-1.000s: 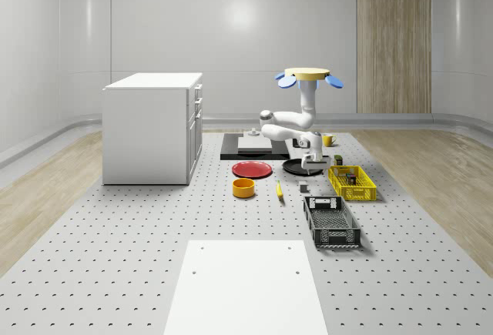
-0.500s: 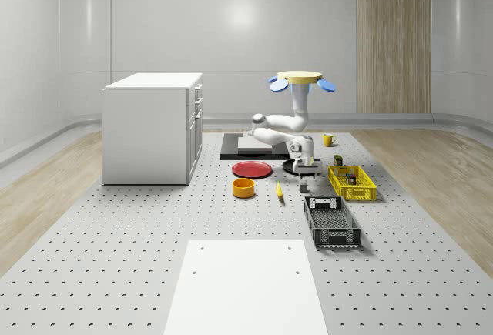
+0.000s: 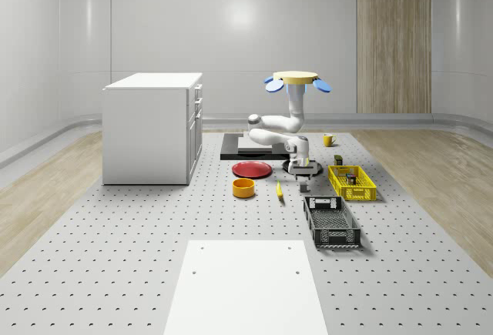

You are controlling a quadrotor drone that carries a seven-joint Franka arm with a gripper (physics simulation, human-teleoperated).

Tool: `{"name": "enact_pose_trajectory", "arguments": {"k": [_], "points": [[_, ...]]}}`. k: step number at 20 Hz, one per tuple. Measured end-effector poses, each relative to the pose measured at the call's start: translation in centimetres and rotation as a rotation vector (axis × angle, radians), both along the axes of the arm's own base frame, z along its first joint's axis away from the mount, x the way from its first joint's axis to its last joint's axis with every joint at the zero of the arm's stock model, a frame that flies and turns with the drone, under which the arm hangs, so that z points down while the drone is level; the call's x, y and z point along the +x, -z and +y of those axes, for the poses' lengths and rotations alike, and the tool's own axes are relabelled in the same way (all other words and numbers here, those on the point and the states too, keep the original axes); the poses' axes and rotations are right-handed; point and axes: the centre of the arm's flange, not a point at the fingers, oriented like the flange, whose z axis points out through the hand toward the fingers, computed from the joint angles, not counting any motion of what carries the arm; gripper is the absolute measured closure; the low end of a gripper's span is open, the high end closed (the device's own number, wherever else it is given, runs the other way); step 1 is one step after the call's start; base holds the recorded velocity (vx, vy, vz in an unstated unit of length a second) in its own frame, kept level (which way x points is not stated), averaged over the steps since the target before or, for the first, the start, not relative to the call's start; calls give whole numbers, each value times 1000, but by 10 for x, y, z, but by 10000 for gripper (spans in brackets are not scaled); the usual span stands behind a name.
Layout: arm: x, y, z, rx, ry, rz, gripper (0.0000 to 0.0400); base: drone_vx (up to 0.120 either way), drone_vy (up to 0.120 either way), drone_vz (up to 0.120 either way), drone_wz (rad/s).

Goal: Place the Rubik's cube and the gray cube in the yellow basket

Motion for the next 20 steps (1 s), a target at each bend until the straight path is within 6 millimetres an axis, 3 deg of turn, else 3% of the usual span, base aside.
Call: {"name": "enact_pose_trajectory", "arguments": {"k": [10, 14, 20], "points": [[0, 0, 0, 0, 0, 0, 0, 0, 0, 0, 0], [0, 0, 0, 0, 0, 0, 0, 0, 0, -60, 0], [0, -18, 0, 0, 0, 0, 0, 0, 0, 0, 0]]}}
